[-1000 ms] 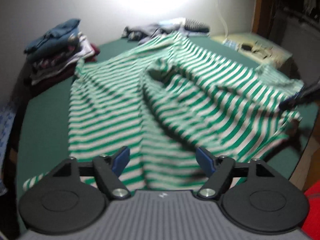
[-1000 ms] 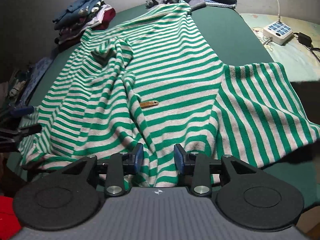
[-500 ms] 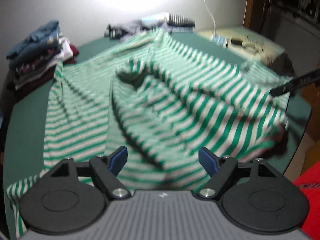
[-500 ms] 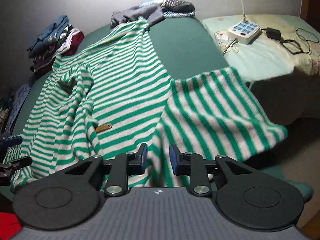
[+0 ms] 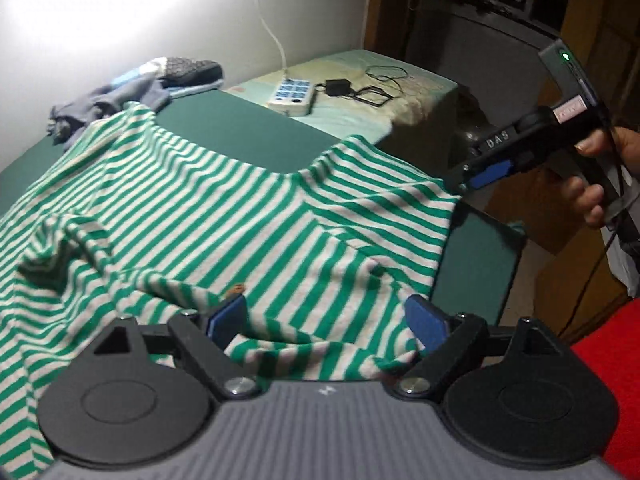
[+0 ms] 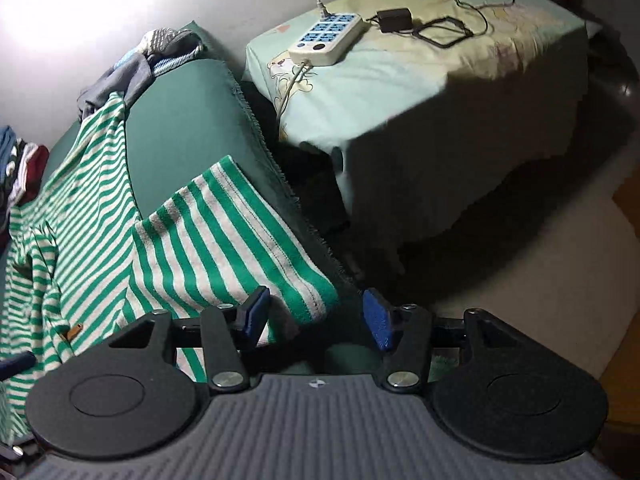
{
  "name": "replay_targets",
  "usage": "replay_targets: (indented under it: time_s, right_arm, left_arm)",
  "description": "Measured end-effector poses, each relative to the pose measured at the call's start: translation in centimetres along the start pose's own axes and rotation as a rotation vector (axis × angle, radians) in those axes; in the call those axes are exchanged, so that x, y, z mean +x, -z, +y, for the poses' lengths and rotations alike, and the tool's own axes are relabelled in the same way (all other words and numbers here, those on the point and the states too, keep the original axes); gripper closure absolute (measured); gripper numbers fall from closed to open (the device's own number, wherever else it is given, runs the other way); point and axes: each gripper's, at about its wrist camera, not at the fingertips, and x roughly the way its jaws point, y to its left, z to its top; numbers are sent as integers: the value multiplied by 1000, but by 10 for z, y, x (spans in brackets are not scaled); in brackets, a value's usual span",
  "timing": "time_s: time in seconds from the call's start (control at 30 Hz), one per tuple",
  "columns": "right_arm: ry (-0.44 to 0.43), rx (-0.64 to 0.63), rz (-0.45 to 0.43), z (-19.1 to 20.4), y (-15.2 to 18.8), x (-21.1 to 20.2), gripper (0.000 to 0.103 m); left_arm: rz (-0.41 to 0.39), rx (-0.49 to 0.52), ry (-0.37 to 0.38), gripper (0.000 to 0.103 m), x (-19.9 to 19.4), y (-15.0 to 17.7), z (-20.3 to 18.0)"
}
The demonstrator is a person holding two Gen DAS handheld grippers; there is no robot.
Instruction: Fold clothes
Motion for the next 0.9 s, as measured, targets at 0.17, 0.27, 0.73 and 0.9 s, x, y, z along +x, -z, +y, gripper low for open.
replay_targets:
  time_s: [0.17, 0.27, 0.73, 0.9]
  right_arm:
    - [-61, 119, 28, -17, 4, 9, 46]
    - [-136, 206, 39, -27, 6, 15, 52]
    - [-374, 1, -190, 32, -14, -31, 93]
    - [-517, -118, -198, 81, -17, -41, 93]
  left_arm:
    - [53, 52, 103, 14, 29, -10, -17]
    - [82, 45, 157, 14, 43, -12, -21]
    - [14, -199, 136, 12, 18, -5, 24]
    - [-66, -342, 28, 7, -39, 19, 75]
